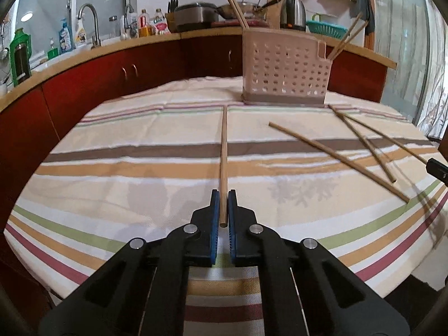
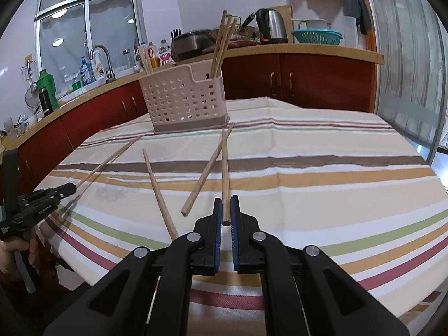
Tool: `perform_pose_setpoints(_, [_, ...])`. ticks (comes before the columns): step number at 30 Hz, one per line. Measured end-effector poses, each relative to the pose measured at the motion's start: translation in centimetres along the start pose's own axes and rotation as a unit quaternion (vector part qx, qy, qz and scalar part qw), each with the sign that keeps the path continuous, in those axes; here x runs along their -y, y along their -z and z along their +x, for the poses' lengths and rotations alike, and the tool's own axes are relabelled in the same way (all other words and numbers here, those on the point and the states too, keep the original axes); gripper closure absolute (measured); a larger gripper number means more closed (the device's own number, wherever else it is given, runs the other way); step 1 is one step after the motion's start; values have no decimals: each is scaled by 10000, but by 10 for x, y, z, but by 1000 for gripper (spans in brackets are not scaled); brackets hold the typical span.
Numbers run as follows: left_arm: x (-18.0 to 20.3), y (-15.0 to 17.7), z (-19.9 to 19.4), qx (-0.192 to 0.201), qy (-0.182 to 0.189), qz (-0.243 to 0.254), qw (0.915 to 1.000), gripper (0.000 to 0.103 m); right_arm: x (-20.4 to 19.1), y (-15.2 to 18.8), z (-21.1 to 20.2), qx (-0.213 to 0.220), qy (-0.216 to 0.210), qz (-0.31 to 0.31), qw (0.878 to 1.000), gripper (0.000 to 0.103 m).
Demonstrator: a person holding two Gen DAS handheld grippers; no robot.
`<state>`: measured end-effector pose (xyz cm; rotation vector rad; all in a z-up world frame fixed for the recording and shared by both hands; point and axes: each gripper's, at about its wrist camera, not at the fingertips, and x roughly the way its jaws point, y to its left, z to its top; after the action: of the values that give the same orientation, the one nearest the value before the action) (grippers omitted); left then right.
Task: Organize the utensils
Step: 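Carry both held chopsticks upright toward the beige caddy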
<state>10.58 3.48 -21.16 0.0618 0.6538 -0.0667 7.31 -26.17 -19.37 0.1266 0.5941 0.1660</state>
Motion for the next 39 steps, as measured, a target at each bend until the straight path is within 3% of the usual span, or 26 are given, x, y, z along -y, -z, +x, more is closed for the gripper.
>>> perform_pose_setpoints(13, [-10, -49, -71, 1067, -73, -83, 9942, 96, -7, -44, -42, 726, -26, -88, 9973, 96])
perform_pose_setpoints(20, [-13, -74, -98, 1409, 32, -160, 9899, 96, -8, -65, -57, 963, -39, -119, 9953, 96])
perform_pose_setpoints(29, [-19, -99, -112, 1586, 193, -243, 9869, 96, -3, -89, -67, 1134, -54, -57, 9935, 96])
perform_pose_setpoints(39, [-16, -119, -99, 1566, 298, -184, 9870, 96, -5, -107, -50, 1036, -111, -159, 9944, 96])
